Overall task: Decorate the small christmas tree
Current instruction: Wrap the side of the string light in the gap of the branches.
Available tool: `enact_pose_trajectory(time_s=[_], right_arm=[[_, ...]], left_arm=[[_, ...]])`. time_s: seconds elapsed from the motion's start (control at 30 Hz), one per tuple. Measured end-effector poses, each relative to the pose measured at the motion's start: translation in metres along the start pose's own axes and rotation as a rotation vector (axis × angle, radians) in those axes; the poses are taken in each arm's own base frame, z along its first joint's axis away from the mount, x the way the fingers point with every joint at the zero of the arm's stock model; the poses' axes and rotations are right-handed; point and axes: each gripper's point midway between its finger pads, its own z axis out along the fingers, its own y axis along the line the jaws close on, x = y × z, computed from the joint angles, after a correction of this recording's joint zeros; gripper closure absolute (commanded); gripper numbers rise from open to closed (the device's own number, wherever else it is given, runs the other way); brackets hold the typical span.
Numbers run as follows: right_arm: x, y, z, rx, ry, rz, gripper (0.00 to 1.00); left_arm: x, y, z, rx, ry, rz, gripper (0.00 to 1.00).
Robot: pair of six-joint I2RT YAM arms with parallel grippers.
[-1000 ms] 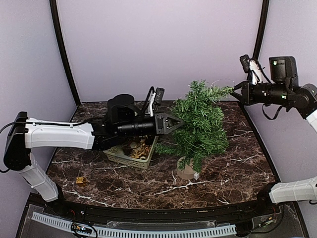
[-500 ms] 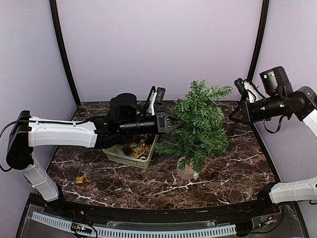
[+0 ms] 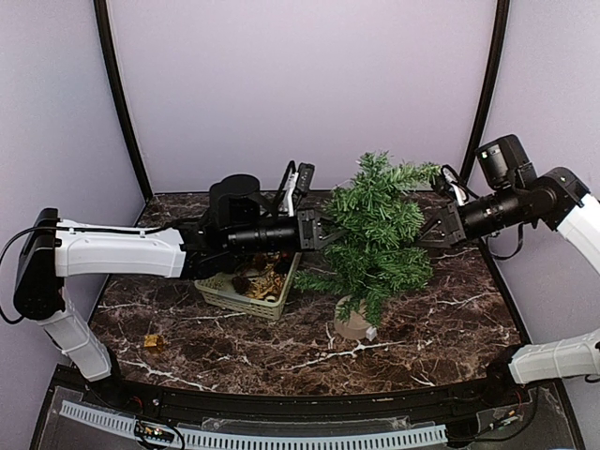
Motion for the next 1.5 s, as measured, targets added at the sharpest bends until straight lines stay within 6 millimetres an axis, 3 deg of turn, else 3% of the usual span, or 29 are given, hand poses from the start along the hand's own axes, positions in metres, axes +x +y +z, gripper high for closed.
enact_pose_trajectory(time_s=[0.6,0.83,0.97,1.07,1.2,1.5], right_arm=[[-0.016,0.021,-0.001,-0.108,-0.043,0.007,1.0],[0.003,0.018,0.016,-0.131,0.023,0.024,0.99],[0.006,0.016,0.019,-0.125,0.034,0.033,0.84],[0.006,0.015,0.017,-0.118,0.028,0.03,0.72],[0.003,0.014,0.012,-0.091,0.007,0.021,0.59],[-0.01,0.015,-0.014,0.003,-0.057,-0.032,0.48]], left_arm=[[-0.002,-0.005,0.0,0.016,0.004,0.011,1.0],[-0.003,-0.005,0.0,0.016,0.004,0.011,0.99],[-0.003,-0.005,0.0,0.016,0.005,0.015,0.91],[-0.003,-0.004,0.0,0.016,0.004,0.032,0.73],[-0.004,-0.003,-0.002,0.005,-0.002,0.047,0.61],[-0.022,-0.023,-0.036,-0.009,-0.072,0.106,0.44]])
